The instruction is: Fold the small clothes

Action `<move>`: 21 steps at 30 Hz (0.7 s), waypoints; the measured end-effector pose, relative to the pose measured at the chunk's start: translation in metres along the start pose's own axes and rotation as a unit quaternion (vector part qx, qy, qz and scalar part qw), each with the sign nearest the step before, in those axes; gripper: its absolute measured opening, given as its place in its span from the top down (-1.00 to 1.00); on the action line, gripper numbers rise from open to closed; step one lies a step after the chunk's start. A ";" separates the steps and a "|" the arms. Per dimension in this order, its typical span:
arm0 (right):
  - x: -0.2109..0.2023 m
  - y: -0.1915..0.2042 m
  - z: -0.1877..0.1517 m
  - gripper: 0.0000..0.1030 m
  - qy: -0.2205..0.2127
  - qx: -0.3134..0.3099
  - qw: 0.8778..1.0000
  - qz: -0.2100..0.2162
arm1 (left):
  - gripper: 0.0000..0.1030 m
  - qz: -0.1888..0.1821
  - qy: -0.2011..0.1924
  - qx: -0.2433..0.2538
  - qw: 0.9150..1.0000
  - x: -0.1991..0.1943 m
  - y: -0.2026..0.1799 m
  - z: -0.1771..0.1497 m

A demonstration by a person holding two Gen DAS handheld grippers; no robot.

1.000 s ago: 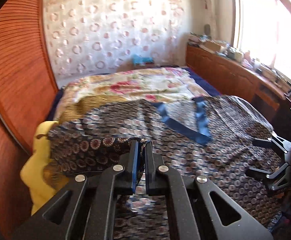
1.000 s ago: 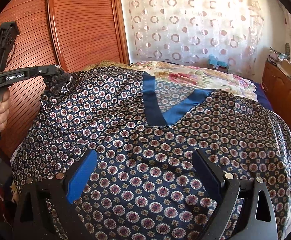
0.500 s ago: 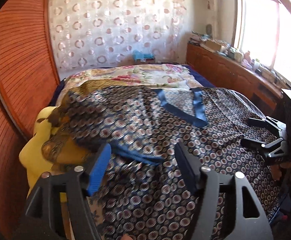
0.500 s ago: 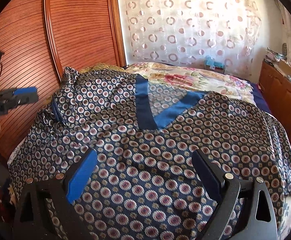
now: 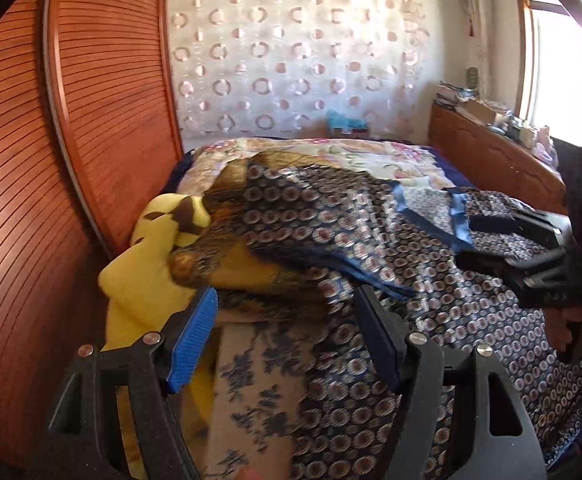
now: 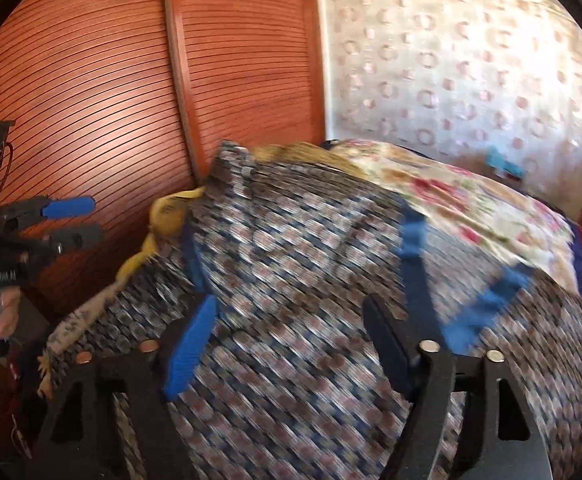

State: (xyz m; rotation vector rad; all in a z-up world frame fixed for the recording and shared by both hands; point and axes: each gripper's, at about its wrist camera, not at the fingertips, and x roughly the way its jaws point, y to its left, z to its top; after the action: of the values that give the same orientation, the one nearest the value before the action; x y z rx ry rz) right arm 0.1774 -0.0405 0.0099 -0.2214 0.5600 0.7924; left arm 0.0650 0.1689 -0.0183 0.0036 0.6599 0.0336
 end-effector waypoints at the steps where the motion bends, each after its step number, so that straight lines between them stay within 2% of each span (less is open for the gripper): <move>1: 0.007 0.004 0.007 -0.37 0.000 -0.006 1.000 0.011 | -0.39 0.002 0.000 -0.004 1.000 -0.001 0.003 -0.001; 3: 0.024 0.011 0.020 -0.30 0.004 -0.017 0.999 0.033 | -0.39 0.011 0.001 -0.009 1.000 -0.003 0.007 -0.003; 8: 0.069 0.020 0.043 -0.25 0.023 -0.057 0.997 0.049 | -0.39 0.034 -0.014 -0.009 0.999 -0.019 0.012 -0.004; 9: 0.075 0.022 0.046 -0.22 0.016 -0.066 0.996 0.059 | -0.39 0.042 -0.020 -0.009 0.999 -0.023 0.012 -0.003; 12: 0.101 0.028 0.056 -0.09 0.035 -0.086 0.993 0.067 | -0.41 0.055 -0.034 -0.016 0.998 -0.033 0.013 -0.003; 15: 0.116 0.035 0.058 -0.07 0.063 -0.111 0.990 0.062 | -0.41 0.072 -0.038 -0.029 0.996 -0.037 0.015 -0.004; 18: 0.136 0.040 0.059 0.15 0.084 -0.132 0.987 0.048 | -0.41 0.089 -0.040 -0.044 0.994 -0.037 0.017 -0.006; 20: 0.143 0.038 0.061 0.33 0.083 -0.131 0.987 0.039 | -0.41 0.101 -0.046 -0.053 0.992 -0.035 0.017 -0.008; 21: 0.146 0.037 0.062 0.50 0.079 -0.125 0.988 0.038 | -0.41 0.105 -0.051 -0.057 0.992 -0.034 0.016 -0.009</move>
State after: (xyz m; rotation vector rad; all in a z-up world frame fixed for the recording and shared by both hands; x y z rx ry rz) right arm 0.2575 0.0982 -0.0186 -0.5006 0.6212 0.9243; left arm 0.0323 0.1837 -0.0041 -0.0347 0.5534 0.2724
